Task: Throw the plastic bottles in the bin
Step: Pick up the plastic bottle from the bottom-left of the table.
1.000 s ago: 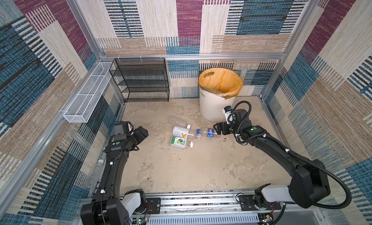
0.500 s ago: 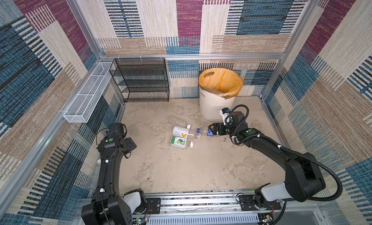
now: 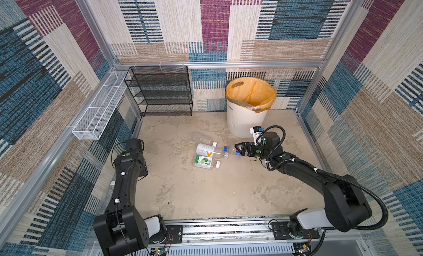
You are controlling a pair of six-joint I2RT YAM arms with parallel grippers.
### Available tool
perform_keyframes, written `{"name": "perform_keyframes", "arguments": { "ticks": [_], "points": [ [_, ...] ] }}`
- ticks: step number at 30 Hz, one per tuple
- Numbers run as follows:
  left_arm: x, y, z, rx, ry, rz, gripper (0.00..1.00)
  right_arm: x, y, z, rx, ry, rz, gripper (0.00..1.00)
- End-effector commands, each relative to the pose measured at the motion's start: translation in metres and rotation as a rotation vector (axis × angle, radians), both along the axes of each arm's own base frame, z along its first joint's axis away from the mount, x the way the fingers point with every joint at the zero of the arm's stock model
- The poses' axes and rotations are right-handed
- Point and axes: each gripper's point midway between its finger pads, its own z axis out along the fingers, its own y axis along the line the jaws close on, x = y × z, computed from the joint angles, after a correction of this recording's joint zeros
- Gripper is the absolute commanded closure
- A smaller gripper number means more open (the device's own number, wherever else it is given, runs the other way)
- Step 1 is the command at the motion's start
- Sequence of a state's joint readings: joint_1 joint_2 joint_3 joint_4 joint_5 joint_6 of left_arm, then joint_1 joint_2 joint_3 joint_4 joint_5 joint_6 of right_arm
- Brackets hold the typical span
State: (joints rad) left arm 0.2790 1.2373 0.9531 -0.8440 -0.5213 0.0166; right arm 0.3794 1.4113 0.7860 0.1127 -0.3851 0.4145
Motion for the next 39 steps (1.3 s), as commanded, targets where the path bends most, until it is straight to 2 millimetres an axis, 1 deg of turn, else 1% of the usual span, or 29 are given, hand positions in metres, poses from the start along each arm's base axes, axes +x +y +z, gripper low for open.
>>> {"name": "perform_keyframes", "arguments": {
  "ticks": [1, 2, 3, 4, 5, 6, 7, 9, 11, 14, 19, 22, 25, 27, 30, 33, 37, 39],
  "points": [
    [0.004, 0.020, -0.005, 0.176, 0.100, -0.147, 0.17, 0.001, 0.005, 0.022, 0.074, -0.067, 0.009, 0.03],
    [0.002, 0.025, -0.014, 0.211, 0.129, -0.172, 0.17, -0.001, 0.004, 0.023, 0.087, -0.074, 0.005, 0.03],
    [-0.005, 0.029, -0.025, 0.225, 0.172, -0.178, 0.17, -0.003, 0.004, 0.025, 0.100, -0.078, 0.005, 0.03],
    [-0.009, 0.030, -0.033, 0.217, 0.183, -0.180, 0.17, -0.006, 0.004, 0.027, 0.106, -0.082, 0.011, 0.03],
    [-0.009, 0.026, -0.040, 0.190, 0.174, -0.209, 0.17, -0.009, 0.003, 0.029, 0.113, -0.088, 0.009, 0.03],
    [-0.011, 0.028, -0.045, 0.203, 0.201, -0.230, 0.18, -0.011, 0.001, 0.032, 0.118, -0.098, 0.006, 0.03],
    [-0.015, 0.035, -0.046, 0.232, 0.228, -0.222, 0.18, -0.014, 0.000, 0.034, 0.119, -0.102, 0.006, 0.03],
    [-0.021, 0.047, -0.048, 0.204, 0.240, -0.199, 0.18, -0.018, -0.003, 0.037, 0.121, -0.113, -0.001, 0.03],
    [-0.020, 0.058, -0.043, 0.201, 0.214, -0.155, 0.18, -0.020, -0.005, 0.037, 0.116, -0.116, -0.009, 0.03],
    [-0.024, 0.072, -0.048, 0.203, 0.254, -0.135, 0.18, -0.020, -0.005, 0.034, 0.116, -0.108, -0.010, 0.03],
    [-0.021, 0.094, -0.054, 0.262, 0.332, -0.144, 0.18, -0.018, -0.007, 0.035, 0.112, -0.106, -0.022, 0.03],
    [-0.031, 0.109, -0.057, 0.247, 0.358, -0.091, 0.18, -0.017, -0.007, 0.028, 0.098, -0.090, -0.024, 0.03],
    [-0.039, 0.118, -0.061, 0.236, 0.362, -0.066, 0.18, -0.014, -0.005, 0.024, 0.101, -0.075, -0.025, 0.03],
    [-0.045, 0.123, -0.066, 0.231, 0.380, -0.059, 0.18, -0.011, -0.004, 0.021, 0.103, -0.063, -0.029, 0.03],
    [-0.046, 0.123, -0.075, 0.198, 0.396, -0.062, 0.18, -0.005, -0.002, 0.017, 0.101, -0.050, -0.027, 0.03],
    [-0.047, 0.115, -0.085, 0.145, 0.395, -0.096, 0.18, 0.003, 0.000, 0.016, 0.100, -0.040, -0.026, 0.03],
    [-0.052, 0.118, -0.094, 0.150, 0.407, -0.110, 0.17, 0.011, 0.000, 0.015, 0.099, -0.028, -0.035, 0.03],
    [-0.054, 0.117, -0.102, 0.121, 0.423, -0.108, 0.17, 0.014, -0.001, 0.012, 0.099, -0.020, -0.039, 0.03]
  ]
}}
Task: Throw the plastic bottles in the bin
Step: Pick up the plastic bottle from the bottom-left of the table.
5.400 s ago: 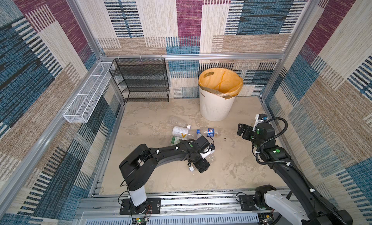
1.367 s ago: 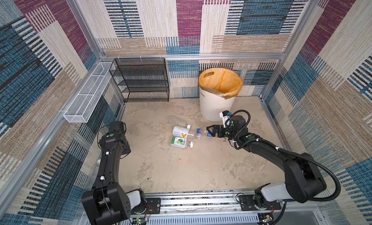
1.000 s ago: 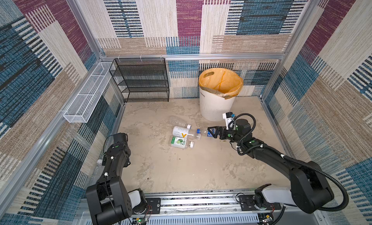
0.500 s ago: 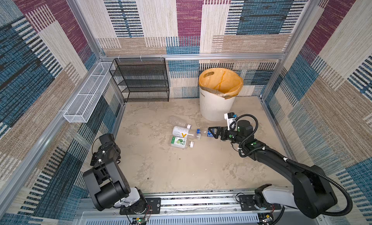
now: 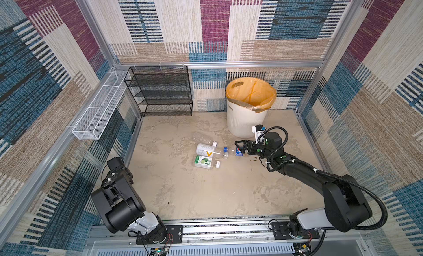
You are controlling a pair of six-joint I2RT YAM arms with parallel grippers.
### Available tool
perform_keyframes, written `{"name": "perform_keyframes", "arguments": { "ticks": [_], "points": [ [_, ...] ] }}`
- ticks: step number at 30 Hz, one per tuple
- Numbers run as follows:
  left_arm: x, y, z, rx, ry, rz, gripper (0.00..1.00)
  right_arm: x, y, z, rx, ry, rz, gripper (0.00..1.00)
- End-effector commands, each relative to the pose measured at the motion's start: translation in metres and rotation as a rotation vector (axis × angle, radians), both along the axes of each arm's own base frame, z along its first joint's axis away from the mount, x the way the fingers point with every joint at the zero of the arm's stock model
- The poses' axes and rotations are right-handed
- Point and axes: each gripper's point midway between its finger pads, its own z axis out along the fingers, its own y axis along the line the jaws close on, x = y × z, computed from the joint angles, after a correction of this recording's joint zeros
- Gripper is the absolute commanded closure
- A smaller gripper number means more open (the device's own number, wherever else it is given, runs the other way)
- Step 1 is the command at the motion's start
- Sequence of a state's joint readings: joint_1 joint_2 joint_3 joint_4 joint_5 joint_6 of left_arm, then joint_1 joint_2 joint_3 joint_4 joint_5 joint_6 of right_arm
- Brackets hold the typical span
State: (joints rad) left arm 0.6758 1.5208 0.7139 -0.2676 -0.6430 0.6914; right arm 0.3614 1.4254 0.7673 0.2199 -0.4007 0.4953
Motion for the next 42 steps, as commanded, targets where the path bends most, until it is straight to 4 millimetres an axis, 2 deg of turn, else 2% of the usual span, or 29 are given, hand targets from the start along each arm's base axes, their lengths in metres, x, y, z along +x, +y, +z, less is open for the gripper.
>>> {"name": "perform_keyframes", "arguments": {
  "ticks": [1, 6, 11, 15, 18, 25, 29, 35, 40, 42],
  "points": [
    [0.003, 0.002, -0.011, -0.026, 0.011, -0.013, 0.17, 0.005, 0.001, 0.001, 0.012, -0.001, -0.002, 0.03],
    [-0.009, 0.013, -0.020, 0.000, 0.065, 0.045, 0.17, 0.010, -0.005, -0.011, 0.009, 0.029, -0.022, 0.03],
    [-0.021, 0.021, -0.022, 0.000, 0.069, 0.099, 0.17, 0.017, -0.011, -0.017, 0.013, 0.045, -0.037, 0.04],
    [-0.021, 0.021, -0.028, -0.026, 0.070, 0.115, 0.20, 0.023, -0.015, -0.023, 0.010, 0.057, -0.049, 0.04],
    [-0.020, 0.018, -0.031, -0.047, 0.054, 0.115, 0.25, 0.024, -0.018, -0.024, 0.014, 0.064, -0.055, 0.05],
    [-0.006, 0.007, -0.031, -0.099, 0.009, 0.096, 0.45, 0.022, -0.023, -0.022, 0.016, 0.052, -0.072, 0.05],
    [0.021, -0.003, -0.016, -0.111, -0.087, 0.070, 0.48, 0.020, -0.028, -0.017, 0.006, 0.038, -0.086, 0.06],
    [0.081, -0.036, 0.018, -0.134, -0.199, -0.004, 0.50, 0.017, -0.036, -0.012, -0.010, 0.021, -0.103, 0.06],
    [0.128, -0.082, 0.052, -0.216, -0.326, -0.079, 0.50, 0.012, -0.047, -0.009, -0.045, 0.016, -0.134, 0.06],
    [0.144, -0.106, 0.061, -0.307, -0.420, -0.084, 0.49, 0.010, -0.054, -0.011, -0.064, 0.021, -0.151, 0.06]
  ]
}}
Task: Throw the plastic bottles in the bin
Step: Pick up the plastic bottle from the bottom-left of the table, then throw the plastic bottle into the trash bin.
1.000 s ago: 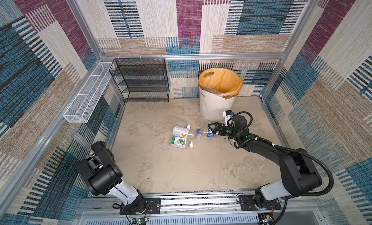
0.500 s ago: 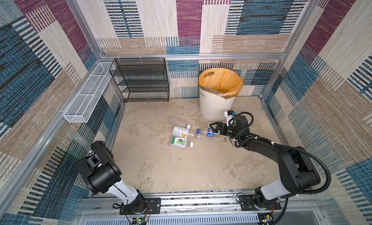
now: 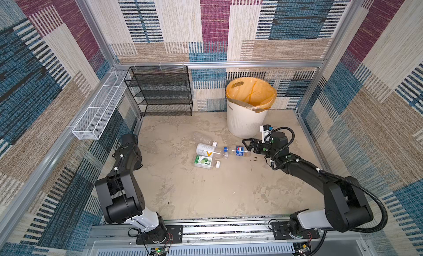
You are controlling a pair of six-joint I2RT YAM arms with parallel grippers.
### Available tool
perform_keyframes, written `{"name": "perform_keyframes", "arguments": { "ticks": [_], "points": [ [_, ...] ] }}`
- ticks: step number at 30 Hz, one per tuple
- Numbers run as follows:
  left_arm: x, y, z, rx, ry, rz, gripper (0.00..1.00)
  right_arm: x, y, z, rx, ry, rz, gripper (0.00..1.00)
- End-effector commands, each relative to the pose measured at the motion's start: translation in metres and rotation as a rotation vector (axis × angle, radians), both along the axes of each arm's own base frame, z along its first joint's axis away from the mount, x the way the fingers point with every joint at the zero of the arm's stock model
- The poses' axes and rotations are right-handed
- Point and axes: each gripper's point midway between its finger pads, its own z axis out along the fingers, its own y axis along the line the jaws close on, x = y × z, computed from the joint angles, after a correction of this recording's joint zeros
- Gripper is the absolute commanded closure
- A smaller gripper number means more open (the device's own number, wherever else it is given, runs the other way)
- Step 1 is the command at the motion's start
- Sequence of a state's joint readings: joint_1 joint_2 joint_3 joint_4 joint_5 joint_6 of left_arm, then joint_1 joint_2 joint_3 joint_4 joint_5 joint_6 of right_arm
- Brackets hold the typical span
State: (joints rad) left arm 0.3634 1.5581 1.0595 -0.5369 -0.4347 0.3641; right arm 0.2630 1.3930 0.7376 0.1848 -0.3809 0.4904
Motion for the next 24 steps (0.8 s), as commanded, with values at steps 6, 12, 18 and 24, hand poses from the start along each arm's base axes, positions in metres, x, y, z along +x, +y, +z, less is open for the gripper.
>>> {"name": "perform_keyframes", "arguments": {
  "ticks": [6, 12, 18, 24],
  "points": [
    [0.046, -0.128, 0.023, -0.505, -0.286, -0.061, 0.49, -0.009, -0.029, -0.010, -0.102, 0.036, -0.096, 0.06],
    [0.070, -0.207, 0.057, -0.820, -0.492, -0.151, 0.49, -0.026, -0.051, -0.015, -0.131, 0.068, -0.189, 0.05],
    [0.104, -0.247, 0.152, -1.075, -0.777, -0.221, 0.51, -0.040, -0.060, -0.029, -0.140, 0.116, -0.223, 0.06],
    [0.163, -0.364, 0.319, -1.360, -1.024, -0.537, 0.48, -0.029, -0.054, -0.015, -0.110, 0.092, -0.210, 0.06]
  ]
}}
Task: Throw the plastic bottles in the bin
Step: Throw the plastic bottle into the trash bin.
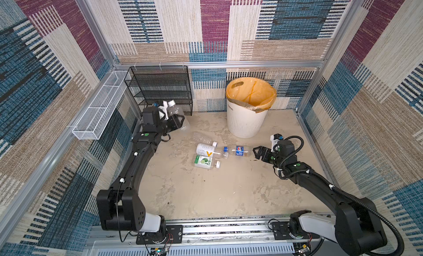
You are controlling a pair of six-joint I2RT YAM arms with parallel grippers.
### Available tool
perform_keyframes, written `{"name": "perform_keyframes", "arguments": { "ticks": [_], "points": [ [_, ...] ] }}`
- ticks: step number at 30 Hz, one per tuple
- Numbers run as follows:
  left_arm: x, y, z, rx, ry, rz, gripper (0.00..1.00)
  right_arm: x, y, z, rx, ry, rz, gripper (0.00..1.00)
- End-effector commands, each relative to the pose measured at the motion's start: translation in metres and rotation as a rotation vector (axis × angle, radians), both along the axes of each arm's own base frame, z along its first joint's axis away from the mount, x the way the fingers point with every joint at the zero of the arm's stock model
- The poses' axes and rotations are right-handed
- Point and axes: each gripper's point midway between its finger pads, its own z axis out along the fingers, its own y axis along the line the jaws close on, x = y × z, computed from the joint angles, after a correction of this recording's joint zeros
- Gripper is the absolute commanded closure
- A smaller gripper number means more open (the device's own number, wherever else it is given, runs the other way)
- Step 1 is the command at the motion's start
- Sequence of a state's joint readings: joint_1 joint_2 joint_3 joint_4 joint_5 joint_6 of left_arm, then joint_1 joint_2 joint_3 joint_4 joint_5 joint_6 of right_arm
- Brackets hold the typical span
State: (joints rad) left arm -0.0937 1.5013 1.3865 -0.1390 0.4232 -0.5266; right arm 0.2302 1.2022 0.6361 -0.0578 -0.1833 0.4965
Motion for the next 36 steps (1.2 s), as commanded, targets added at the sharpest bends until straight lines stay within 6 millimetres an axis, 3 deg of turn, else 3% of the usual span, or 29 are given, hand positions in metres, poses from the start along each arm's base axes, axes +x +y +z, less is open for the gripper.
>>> {"name": "perform_keyframes", "arguments": {
  "ticks": [1, 2, 3, 4, 6, 8, 10, 17, 20, 23, 29, 33, 36],
  "points": [
    [0.019, -0.081, 0.120, -0.215, -0.272, -0.188, 0.45, 0.010, 0.003, 0.019, 0.020, -0.047, -0.006, 0.05],
    [0.023, -0.108, 0.145, -0.235, -0.318, -0.251, 0.39, 0.012, 0.003, 0.022, 0.021, -0.055, -0.006, 0.05],
    [0.026, -0.136, 0.168, -0.249, -0.361, -0.318, 0.25, 0.013, 0.004, 0.026, 0.024, -0.062, -0.002, 0.05],
    [0.032, -0.152, 0.182, -0.247, -0.381, -0.339, 0.01, 0.014, 0.005, 0.029, 0.027, -0.063, 0.002, 0.04],
    [0.058, -0.158, 0.187, -0.248, -0.359, -0.282, 0.00, 0.014, 0.008, 0.036, 0.041, -0.068, 0.011, 0.04],
    [0.076, -0.151, 0.184, -0.266, -0.346, -0.242, 0.01, 0.009, 0.008, 0.041, 0.057, -0.077, 0.010, 0.03],
    [0.080, -0.143, 0.182, -0.264, -0.333, -0.237, 0.01, 0.002, 0.004, 0.044, 0.054, -0.081, 0.003, 0.03],
    [0.054, -0.086, 0.163, -0.091, -0.345, -0.104, 0.01, -0.008, -0.011, 0.047, -0.053, -0.074, -0.015, 0.02],
    [0.028, -0.053, 0.147, -0.006, -0.343, -0.068, 0.01, -0.005, -0.006, 0.043, -0.116, -0.052, 0.055, 0.01],
    [-0.004, -0.022, 0.120, 0.172, -0.340, -0.016, 0.01, -0.005, 0.002, 0.029, -0.170, 0.002, 0.148, 0.01],
    [-0.060, 0.045, 0.025, 0.585, -0.195, 0.119, 0.01, 0.001, 0.034, 0.017, -0.276, 0.020, 0.298, 0.02],
    [-0.083, 0.066, -0.018, 0.653, -0.144, 0.137, 0.01, 0.017, 0.058, 0.000, -0.480, 0.036, 0.380, 0.00],
    [-0.093, 0.070, -0.037, 0.627, -0.135, 0.166, 0.01, 0.035, 0.060, -0.010, -0.643, 0.044, 0.402, 0.01]
  ]
}}
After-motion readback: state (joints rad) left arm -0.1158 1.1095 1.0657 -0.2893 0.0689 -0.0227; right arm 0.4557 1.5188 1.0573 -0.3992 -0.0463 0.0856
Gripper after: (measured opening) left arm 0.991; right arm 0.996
